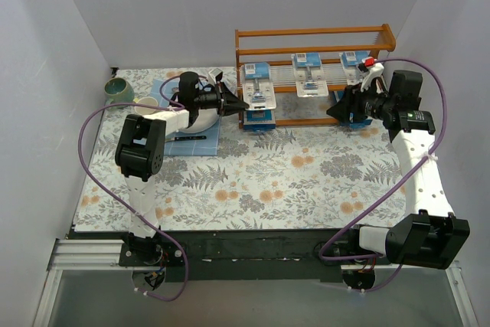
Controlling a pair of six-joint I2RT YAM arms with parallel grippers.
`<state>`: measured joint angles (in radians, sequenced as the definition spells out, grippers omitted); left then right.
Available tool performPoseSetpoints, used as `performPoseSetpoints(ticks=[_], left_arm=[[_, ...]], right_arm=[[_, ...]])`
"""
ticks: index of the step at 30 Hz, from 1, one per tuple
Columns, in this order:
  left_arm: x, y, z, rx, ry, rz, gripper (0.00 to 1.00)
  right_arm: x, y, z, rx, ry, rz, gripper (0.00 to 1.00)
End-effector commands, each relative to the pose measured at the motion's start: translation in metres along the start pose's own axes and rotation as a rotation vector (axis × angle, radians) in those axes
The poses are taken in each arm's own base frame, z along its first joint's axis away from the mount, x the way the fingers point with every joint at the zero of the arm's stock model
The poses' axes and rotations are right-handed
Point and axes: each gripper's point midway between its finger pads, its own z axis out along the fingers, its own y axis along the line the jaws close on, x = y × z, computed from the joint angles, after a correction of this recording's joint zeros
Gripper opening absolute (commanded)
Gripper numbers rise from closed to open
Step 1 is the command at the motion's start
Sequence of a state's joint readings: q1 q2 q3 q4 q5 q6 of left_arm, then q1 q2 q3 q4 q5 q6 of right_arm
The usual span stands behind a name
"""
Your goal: Place and organize the shaving razors onto the shelf
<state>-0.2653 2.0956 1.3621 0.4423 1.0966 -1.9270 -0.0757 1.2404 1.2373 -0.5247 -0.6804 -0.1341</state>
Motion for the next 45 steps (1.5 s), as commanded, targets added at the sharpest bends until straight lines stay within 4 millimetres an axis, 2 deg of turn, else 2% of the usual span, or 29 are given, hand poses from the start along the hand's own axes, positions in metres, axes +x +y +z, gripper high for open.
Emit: performPoseSetpoints(ticks=[1,6,9,13,30,33,34,37,43,45], left_arm=[[0.003,-0.042,-0.003,0.045,-0.008,0.086,0.00],[-0.007,-0.049,0.000,0.055,-0.015,0.106,0.00],[-0.013,-0.042,0.001,0.040,-0.022,0.091,0.00],[-0.022,-0.042,0.002,0.035,-0.035,0.094,0.00],[-0.049,-0.010,-0.003,-0.039,-0.108,0.014,0.00],[-0.051,-0.010,-0.005,-0.038,-0.118,0.012,0.11],[-0.051,-0.010,-0.006,-0.036,-0.117,0.008,0.18],[-0.048,-0.019,-0.007,-0.011,-0.103,0.028,0.31],[-0.033,-0.039,-0.015,0.031,-0.074,0.112,0.40],[-0.022,-0.032,-0.021,0.010,-0.066,0.098,0.41]], right_arm=[[-0.010,0.002,-0.007,0.006,-0.043,-0.029,0.60],[-0.010,0.000,-0.006,0.009,-0.043,-0.028,0.60],[-0.008,0.000,-0.006,0.010,-0.042,-0.024,0.60],[-0.008,-0.002,-0.006,0.014,-0.042,-0.024,0.60],[-0.006,-0.008,-0.004,0.024,-0.033,-0.018,0.60],[-0.007,-0.009,-0.004,0.029,-0.035,-0.020,0.60],[-0.007,-0.009,-0.004,0.030,-0.033,-0.020,0.60],[-0.007,-0.009,-0.005,0.032,-0.031,-0.024,0.60],[-0.009,-0.009,-0.005,0.029,-0.033,-0.031,0.60],[-0.009,-0.010,-0.005,0.032,-0.033,-0.034,0.60]])
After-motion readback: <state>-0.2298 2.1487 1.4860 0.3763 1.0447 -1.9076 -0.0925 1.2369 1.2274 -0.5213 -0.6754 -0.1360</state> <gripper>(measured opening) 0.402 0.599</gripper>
